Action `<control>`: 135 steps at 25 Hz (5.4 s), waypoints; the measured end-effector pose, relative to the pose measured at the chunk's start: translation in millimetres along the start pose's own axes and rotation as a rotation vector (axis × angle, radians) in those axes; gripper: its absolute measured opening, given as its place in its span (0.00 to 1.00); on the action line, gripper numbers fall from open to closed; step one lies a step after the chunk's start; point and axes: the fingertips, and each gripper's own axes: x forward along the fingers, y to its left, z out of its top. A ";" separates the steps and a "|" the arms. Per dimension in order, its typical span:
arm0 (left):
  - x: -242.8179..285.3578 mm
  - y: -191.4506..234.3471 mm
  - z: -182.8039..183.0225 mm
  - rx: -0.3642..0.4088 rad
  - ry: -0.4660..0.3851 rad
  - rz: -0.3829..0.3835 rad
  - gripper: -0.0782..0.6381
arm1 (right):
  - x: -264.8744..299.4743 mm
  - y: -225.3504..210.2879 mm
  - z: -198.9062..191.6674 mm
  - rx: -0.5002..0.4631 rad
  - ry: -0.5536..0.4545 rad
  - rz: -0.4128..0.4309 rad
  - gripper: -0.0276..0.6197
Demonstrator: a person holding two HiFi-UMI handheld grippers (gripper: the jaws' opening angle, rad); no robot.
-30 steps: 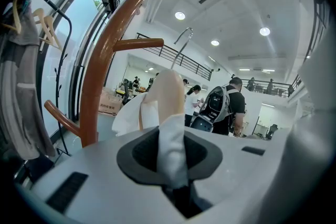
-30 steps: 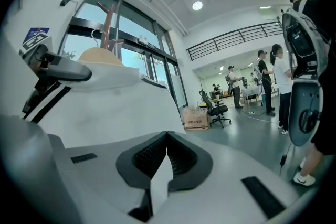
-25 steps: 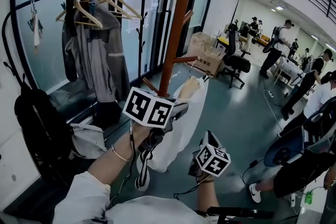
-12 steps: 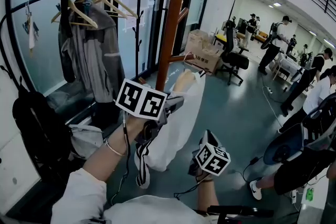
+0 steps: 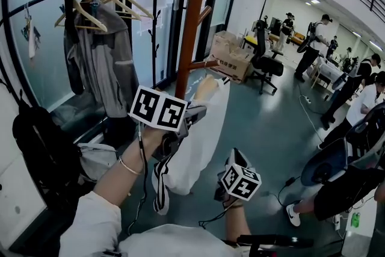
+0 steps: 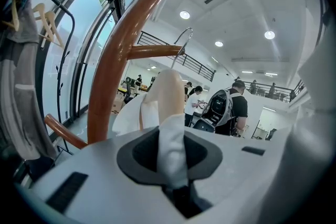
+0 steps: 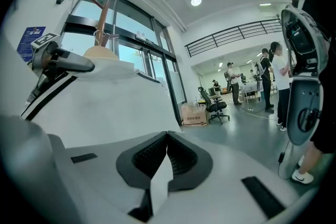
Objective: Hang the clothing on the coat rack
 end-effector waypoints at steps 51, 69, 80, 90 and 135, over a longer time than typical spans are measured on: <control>13.5 38.9 -23.6 -0.071 0.010 0.040 0.20 | 10.8 6.5 -5.7 -0.038 0.026 0.001 0.08; 5.4 56.1 -29.5 -0.125 -0.012 0.038 0.20 | 15.3 19.0 -9.7 -0.047 0.048 0.003 0.08; 3.8 60.4 -28.1 -0.136 -0.065 0.039 0.21 | 16.6 27.6 -16.0 -0.059 0.071 0.014 0.08; -2.4 59.6 -28.5 -0.077 -0.103 0.091 0.26 | 11.3 34.0 -21.0 -0.067 0.087 0.020 0.08; -143.9 117.0 -116.3 -0.142 -0.293 0.366 0.26 | -6.2 137.5 -66.8 -0.121 0.152 0.074 0.08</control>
